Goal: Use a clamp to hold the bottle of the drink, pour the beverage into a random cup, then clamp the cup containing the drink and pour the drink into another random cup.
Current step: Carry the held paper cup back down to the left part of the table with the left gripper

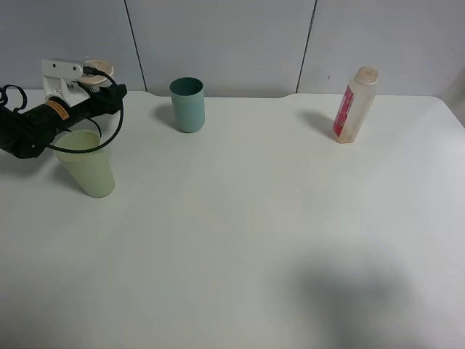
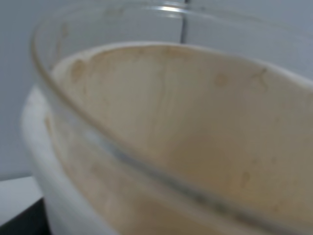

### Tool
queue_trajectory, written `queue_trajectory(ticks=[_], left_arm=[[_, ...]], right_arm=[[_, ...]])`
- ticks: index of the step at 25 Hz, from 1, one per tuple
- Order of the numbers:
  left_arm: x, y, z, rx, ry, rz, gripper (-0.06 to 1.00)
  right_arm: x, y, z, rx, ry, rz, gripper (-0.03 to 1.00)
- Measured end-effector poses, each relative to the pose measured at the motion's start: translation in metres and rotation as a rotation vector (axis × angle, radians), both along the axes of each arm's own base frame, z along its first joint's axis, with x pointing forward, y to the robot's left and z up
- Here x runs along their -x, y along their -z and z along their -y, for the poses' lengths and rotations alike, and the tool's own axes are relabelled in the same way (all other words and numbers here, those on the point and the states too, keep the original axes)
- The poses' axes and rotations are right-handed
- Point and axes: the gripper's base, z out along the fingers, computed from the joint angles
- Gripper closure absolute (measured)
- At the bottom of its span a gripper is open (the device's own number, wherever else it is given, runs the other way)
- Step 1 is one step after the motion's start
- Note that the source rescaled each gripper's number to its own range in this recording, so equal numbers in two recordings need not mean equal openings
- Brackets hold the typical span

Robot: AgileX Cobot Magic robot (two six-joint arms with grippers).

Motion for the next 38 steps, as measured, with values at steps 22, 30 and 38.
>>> queue_trajectory(ticks=[22, 30, 38], left_arm=[[0.005, 0.011, 0.002, 0.013, 0.019, -0.013, 0.94], [0.008, 0.027, 0.003, 0.027, 0.022, -0.038, 0.94], [0.01, 0.035, 0.004, 0.038, 0.026, -0.042, 0.94]], right_arm=[[0.0, 0.0, 0.0, 0.0, 0.0, 0.0, -0.03], [0.0, 0.0, 0.0, 0.0, 0.0, 0.0, -0.03], [0.0, 0.0, 0.0, 0.0, 0.0, 0.0, -0.03]])
